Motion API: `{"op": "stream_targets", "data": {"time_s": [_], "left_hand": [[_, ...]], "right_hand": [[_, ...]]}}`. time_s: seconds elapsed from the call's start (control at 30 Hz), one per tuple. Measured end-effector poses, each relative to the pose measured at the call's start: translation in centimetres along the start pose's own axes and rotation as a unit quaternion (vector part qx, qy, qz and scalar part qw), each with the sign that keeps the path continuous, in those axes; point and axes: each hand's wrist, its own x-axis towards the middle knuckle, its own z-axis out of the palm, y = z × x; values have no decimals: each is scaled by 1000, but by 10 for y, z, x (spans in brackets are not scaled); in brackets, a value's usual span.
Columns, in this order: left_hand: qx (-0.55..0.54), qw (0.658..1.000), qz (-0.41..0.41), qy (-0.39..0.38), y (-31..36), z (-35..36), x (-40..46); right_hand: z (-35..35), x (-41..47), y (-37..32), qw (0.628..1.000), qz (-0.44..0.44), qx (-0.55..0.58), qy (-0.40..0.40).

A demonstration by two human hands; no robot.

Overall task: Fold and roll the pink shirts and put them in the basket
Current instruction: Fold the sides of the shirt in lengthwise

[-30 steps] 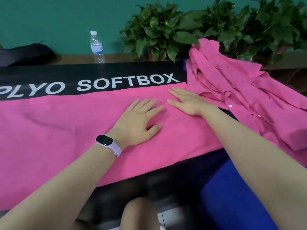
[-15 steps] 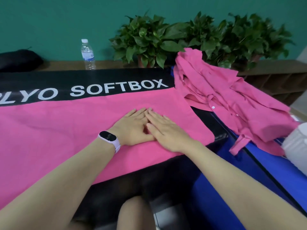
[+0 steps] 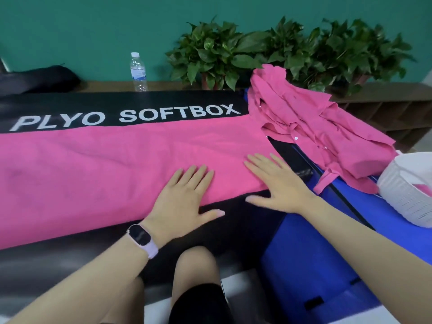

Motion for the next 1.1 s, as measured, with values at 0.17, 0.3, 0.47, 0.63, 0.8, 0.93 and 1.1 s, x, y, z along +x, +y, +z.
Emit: {"op": "stream_targets", "data": {"time_s": [0.17, 0.3, 0.47, 0.63, 0.8, 0.93, 1.1], "left_hand": [[113, 993, 13, 26, 2, 13, 1], [108, 993, 30, 34, 1, 8, -3], [139, 988, 24, 67, 5, -8, -25], [166, 980, 8, 111, 2, -16, -44], [109, 986, -40, 116, -1, -35, -33], [-5, 987, -117, 112, -18, -52, -16], [-64, 985, -134, 86, -46, -76, -6]], "right_hand": [[10, -2, -15, 997, -22, -56, 51], [5, -5, -9, 996, -44, -73, 31], [-7, -18, -5, 996, -33, -85, 16], [-13, -35, 4, 994, 34, -93, 52], [-15, -32, -9, 985, 88, -19, 147], [-30, -20, -1, 968, 171, 98, 155], [-55, 12, 30, 904, 225, 320, 171]]}}
